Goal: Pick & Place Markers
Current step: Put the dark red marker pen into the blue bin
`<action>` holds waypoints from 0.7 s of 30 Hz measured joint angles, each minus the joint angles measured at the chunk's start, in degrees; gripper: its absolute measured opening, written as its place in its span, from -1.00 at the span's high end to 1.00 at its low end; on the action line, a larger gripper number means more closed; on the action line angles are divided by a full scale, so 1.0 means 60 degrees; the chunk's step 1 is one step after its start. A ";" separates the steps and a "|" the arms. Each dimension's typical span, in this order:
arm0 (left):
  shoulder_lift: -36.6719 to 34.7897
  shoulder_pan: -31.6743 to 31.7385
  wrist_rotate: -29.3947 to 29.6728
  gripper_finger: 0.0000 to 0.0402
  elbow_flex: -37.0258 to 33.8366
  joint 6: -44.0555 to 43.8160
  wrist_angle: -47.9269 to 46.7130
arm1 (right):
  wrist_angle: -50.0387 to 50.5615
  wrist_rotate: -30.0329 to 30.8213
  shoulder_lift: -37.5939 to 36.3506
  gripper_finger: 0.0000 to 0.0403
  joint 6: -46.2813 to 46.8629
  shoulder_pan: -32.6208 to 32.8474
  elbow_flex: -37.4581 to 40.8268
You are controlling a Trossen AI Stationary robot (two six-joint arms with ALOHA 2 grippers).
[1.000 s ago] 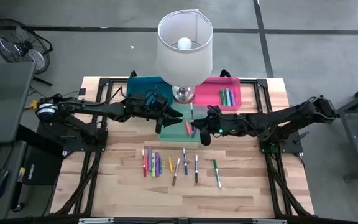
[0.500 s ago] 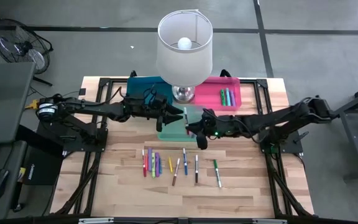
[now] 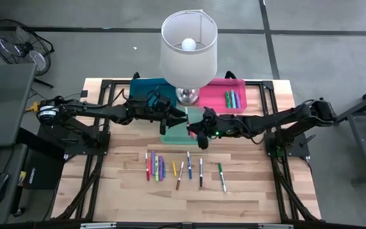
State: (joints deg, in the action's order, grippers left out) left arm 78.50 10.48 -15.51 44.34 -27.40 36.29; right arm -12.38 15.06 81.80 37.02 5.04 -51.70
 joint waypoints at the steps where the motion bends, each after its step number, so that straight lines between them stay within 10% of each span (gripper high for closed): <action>1: 0.0000 0.0000 0.0003 0.22 0.0000 0.0000 0.0000 | -0.0046 -0.0089 0.0000 0.88 0.0000 -0.0036 0.0000; 21: 0.0011 -0.0001 0.0237 0.22 0.0021 -0.0206 0.0213 | -0.0373 -0.0296 0.0000 0.88 -0.0179 -0.0288 0.0000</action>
State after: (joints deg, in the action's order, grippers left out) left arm 78.56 10.48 -14.08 44.46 -28.64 37.57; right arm -14.62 13.28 81.80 35.94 3.31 -51.70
